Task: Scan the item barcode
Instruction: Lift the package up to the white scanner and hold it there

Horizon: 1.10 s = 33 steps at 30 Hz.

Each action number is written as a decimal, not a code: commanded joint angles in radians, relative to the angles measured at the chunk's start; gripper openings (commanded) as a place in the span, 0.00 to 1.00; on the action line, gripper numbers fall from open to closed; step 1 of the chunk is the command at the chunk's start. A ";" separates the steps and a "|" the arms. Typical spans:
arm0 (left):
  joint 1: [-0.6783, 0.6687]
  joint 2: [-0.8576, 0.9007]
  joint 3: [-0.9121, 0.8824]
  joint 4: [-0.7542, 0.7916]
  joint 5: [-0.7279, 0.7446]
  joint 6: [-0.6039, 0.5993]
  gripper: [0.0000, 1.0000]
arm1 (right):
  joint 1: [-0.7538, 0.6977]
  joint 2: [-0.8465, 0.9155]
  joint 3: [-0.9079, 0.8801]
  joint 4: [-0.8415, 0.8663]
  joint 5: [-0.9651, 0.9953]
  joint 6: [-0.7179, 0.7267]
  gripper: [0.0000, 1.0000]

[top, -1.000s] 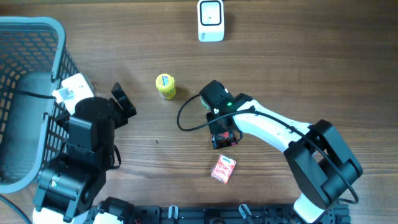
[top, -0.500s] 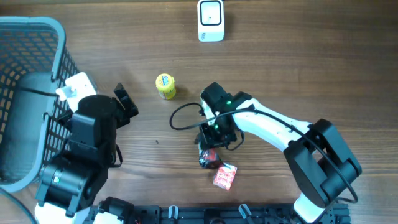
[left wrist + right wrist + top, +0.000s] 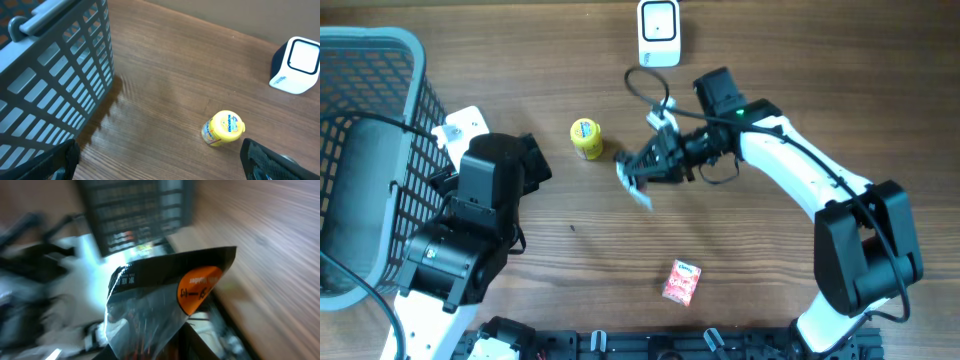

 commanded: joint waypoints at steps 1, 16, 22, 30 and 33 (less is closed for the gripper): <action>0.006 0.001 -0.009 0.002 0.005 -0.013 1.00 | -0.013 0.012 0.019 0.217 -0.259 0.328 0.05; 0.006 0.001 -0.009 -0.014 0.005 -0.059 1.00 | -0.132 0.009 0.021 1.184 -0.201 1.582 0.04; 0.006 0.001 -0.009 -0.022 0.005 -0.059 1.00 | -0.160 0.009 0.021 1.193 -0.227 1.582 0.04; 0.006 0.001 -0.009 -0.051 0.004 -0.058 1.00 | -0.160 0.009 0.021 1.301 -0.232 1.579 0.05; 0.006 0.001 -0.009 -0.051 0.004 -0.059 1.00 | -0.160 0.009 0.021 1.360 -0.209 1.505 0.05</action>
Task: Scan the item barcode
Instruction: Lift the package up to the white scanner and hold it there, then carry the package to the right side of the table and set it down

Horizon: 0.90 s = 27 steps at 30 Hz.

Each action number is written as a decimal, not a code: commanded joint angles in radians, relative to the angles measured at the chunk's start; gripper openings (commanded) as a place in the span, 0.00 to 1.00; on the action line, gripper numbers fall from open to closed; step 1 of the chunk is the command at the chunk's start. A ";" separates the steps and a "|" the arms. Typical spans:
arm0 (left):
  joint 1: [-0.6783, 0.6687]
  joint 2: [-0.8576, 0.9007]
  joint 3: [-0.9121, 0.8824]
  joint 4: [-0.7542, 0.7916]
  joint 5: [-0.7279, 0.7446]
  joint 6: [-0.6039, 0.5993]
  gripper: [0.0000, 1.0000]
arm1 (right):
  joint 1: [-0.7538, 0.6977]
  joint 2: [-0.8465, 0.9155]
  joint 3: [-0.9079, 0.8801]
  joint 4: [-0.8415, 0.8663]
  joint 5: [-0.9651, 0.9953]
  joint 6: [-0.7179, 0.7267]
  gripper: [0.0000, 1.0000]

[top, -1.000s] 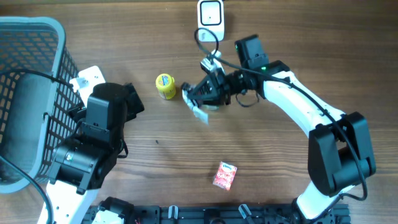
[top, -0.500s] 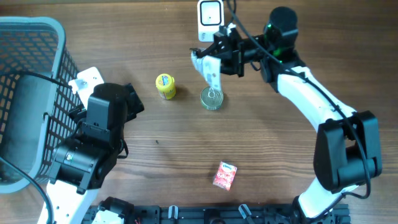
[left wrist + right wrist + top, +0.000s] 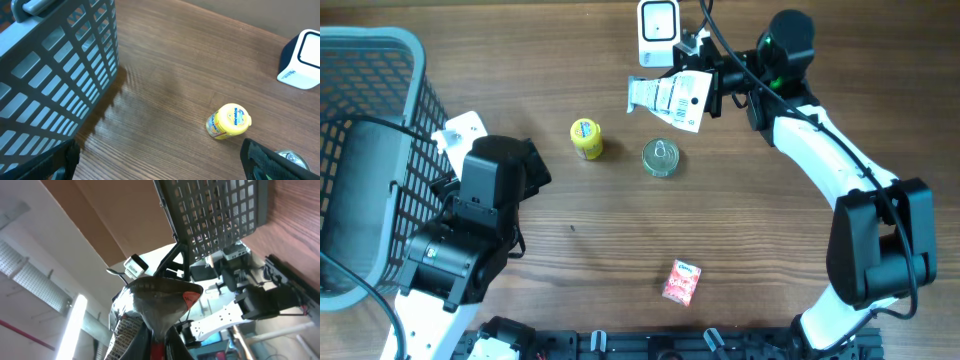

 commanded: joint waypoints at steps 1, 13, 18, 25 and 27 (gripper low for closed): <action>0.006 0.000 -0.008 0.000 0.004 -0.018 1.00 | -0.002 0.008 0.011 0.033 -0.013 -0.121 0.05; 0.006 0.000 -0.008 0.000 0.004 -0.018 1.00 | -0.002 0.012 0.006 -0.030 0.030 -0.342 0.05; 0.006 0.000 -0.008 0.000 0.004 -0.018 1.00 | 0.000 0.012 0.006 -0.066 0.140 -0.175 0.05; 0.006 0.000 -0.008 0.000 0.004 -0.018 1.00 | -0.016 0.013 0.006 -0.479 0.537 -0.430 0.05; 0.006 0.000 -0.008 0.000 0.004 -0.018 1.00 | -0.016 0.013 0.006 -0.568 0.631 -0.568 0.05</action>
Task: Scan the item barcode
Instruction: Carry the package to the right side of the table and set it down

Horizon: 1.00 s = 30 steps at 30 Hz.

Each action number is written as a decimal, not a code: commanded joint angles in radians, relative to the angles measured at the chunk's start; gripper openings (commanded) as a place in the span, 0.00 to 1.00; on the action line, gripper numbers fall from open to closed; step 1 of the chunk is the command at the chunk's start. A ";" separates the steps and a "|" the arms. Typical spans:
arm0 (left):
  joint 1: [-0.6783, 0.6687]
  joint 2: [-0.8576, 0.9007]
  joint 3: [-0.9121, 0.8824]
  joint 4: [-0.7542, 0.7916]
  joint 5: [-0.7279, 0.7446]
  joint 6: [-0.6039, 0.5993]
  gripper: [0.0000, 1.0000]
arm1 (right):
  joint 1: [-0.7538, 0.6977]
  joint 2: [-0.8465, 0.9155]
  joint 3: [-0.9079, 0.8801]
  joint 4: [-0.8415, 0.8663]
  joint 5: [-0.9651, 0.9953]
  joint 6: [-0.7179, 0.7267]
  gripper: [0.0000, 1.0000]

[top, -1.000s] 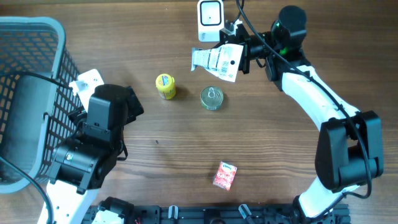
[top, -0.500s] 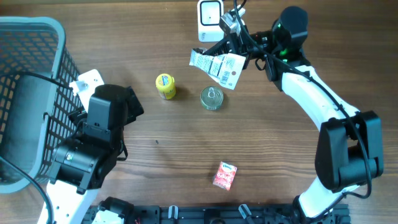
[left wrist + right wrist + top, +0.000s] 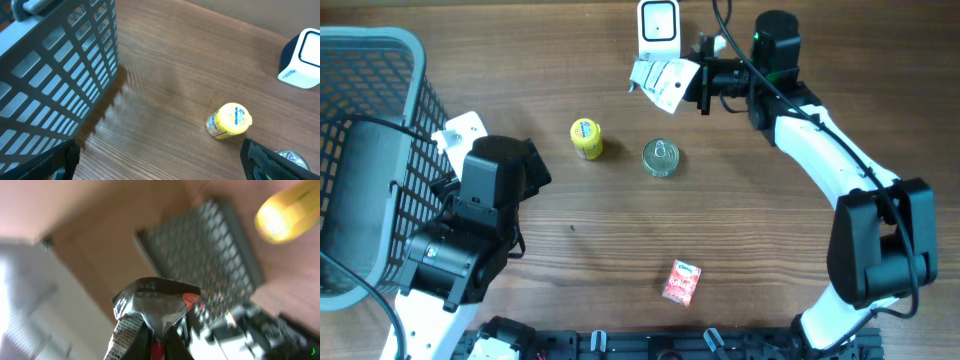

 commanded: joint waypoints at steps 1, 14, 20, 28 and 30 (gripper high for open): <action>0.006 0.000 -0.008 0.002 0.004 -0.018 1.00 | -0.006 0.011 0.005 -0.097 0.276 -0.330 0.05; 0.006 0.000 -0.008 0.002 0.004 -0.017 1.00 | -0.019 0.011 0.008 -0.307 0.821 -1.230 0.05; 0.006 0.000 -0.008 0.002 0.004 -0.018 1.00 | -0.019 0.011 0.008 -0.351 1.101 -1.493 0.05; 0.006 0.032 -0.008 0.003 0.004 -0.018 1.00 | 0.005 0.011 0.010 -0.215 1.144 -1.734 0.05; 0.006 0.064 -0.008 0.003 0.004 -0.018 1.00 | 0.032 0.012 0.010 -0.115 1.144 -1.817 0.05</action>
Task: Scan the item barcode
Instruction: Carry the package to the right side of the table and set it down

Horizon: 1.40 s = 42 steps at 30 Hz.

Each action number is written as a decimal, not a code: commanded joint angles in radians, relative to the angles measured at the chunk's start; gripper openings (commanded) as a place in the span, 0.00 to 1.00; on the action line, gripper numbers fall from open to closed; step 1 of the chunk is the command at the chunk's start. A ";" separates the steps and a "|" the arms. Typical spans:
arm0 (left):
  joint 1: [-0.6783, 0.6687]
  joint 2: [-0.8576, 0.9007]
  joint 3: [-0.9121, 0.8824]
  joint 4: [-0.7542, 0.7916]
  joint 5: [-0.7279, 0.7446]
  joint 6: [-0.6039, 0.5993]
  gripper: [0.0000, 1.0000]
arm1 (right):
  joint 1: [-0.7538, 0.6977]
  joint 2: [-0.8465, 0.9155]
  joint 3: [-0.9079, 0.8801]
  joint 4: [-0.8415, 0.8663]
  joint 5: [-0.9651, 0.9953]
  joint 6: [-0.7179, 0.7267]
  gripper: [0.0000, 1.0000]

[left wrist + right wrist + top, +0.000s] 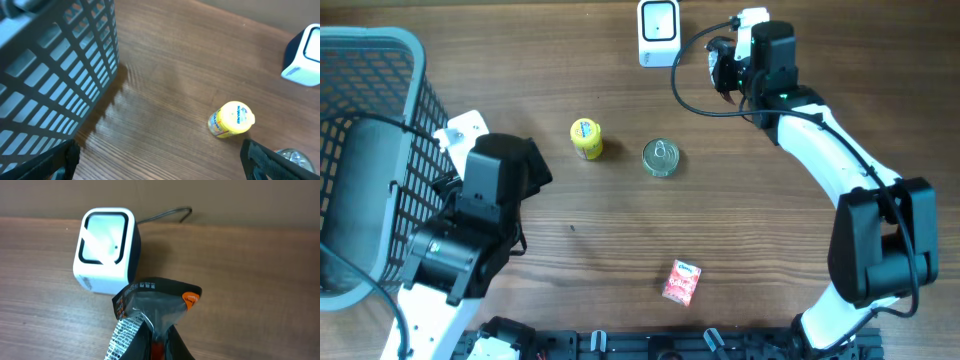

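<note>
The white barcode scanner (659,32) stands at the table's far edge; the right wrist view shows its window (106,250) tilted up toward the camera. My right gripper (159,341) is shut on a clear plastic packet (155,302) with a black top edge, an orange corner and printed text. It holds the packet upright just right of the scanner. From overhead the right gripper (725,60) shows the packet only edge-on. My left gripper (160,165) is open over bare wood by the basket, nothing between its fingers (264,160).
A grey mesh basket (360,60) fills the left side. A yellow Mentos bottle (585,138) and a tin can (660,157) stand mid-table. A pink packet (682,282) lies near the front edge. A black cable (685,75) loops from the right wrist.
The right wrist has turned and shifted right. The packet was held out flat just below the scanner; now it stands to the scanner's right, and the wrist camera faces the scanner window. The left arm barely moved.
The right gripper first held the packet low over mid-table, hiding the tin can. Then it held it up near the scanner, printed side up, and then closer under the scanner. Now the packet is beside the scanner. The left gripper stayed open by the basket throughout.
</note>
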 commanded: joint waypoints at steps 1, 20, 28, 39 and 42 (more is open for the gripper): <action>0.006 0.051 -0.008 0.004 0.004 -0.018 1.00 | 0.050 0.009 0.013 0.131 0.023 -0.193 0.05; 0.006 0.087 -0.008 0.094 -0.046 -0.021 1.00 | 0.171 0.384 0.127 0.789 0.045 -0.590 0.06; 0.006 0.087 -0.008 0.088 -0.068 -0.021 1.00 | 0.171 0.544 0.414 0.671 0.041 -0.541 0.06; 0.006 0.087 -0.008 0.086 -0.071 -0.021 1.00 | 0.171 0.673 0.532 0.676 -0.005 -0.594 0.07; 0.006 0.087 -0.008 0.087 -0.071 -0.021 1.00 | 0.165 0.677 0.532 0.654 -0.025 -0.671 0.07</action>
